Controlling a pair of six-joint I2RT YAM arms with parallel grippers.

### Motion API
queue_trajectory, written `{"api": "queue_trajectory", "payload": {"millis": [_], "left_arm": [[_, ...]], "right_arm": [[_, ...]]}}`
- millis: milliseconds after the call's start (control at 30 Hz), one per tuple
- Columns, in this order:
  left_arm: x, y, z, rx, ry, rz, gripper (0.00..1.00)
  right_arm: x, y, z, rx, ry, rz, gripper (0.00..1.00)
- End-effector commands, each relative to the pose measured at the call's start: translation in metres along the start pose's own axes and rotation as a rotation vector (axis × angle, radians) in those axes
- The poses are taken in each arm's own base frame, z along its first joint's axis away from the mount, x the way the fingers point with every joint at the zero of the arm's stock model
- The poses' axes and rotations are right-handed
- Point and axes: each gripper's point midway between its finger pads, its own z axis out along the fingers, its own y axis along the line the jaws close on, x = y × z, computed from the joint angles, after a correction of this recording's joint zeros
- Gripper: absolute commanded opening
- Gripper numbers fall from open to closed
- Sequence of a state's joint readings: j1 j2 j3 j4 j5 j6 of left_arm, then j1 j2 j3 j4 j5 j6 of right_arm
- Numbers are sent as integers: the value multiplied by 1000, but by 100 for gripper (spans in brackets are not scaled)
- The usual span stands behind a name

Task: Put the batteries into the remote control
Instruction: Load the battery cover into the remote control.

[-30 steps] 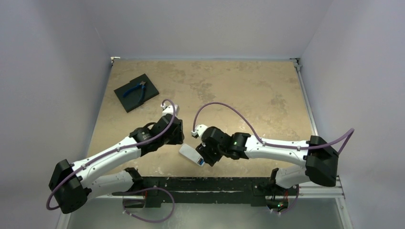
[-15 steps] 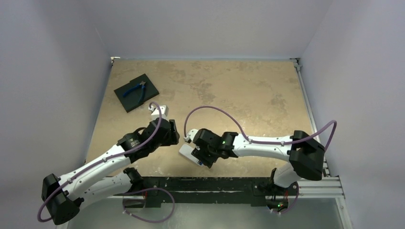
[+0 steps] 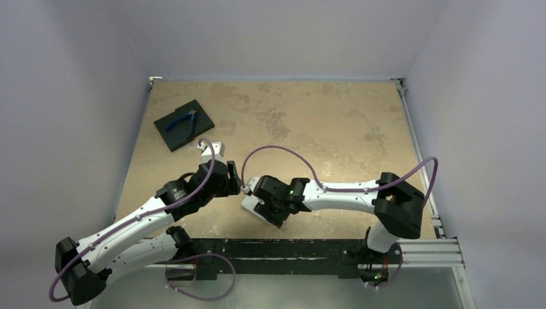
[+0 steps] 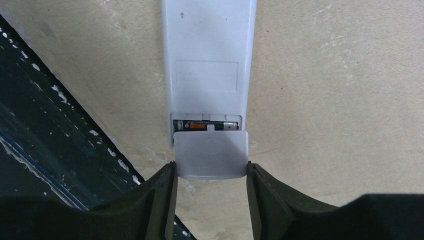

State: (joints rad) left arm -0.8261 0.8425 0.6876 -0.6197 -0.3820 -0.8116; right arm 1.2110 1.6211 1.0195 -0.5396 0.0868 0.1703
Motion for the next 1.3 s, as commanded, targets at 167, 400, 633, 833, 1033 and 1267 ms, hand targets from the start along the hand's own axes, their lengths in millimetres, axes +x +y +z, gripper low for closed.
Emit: {"api": "queue_trajectory", "payload": {"millis": [167,400,633,833,1033,1267], "left_arm": [[-1,0,1,0,-15,-5,60],[-1,0,2,4,-14,-1,60],[-2,-1,0,9,-17,-4,60],[-6,-4,-1,25,-32,-16,60],[-5,1,-4,7,-31,-20,60],[-6,1,-5,8,-34,-23,60]], "right_arm": [[-15,3,-2,1,-24,-20,29],[-16,4,1,-2,-21,-20,29],[-19,5,2,-3,-28,-17,29],[-20,6,3,0,-27,-14,28],[-21,6,5,0,-26,-8,28],[-21,7,7,0,-22,-7,28]]}}
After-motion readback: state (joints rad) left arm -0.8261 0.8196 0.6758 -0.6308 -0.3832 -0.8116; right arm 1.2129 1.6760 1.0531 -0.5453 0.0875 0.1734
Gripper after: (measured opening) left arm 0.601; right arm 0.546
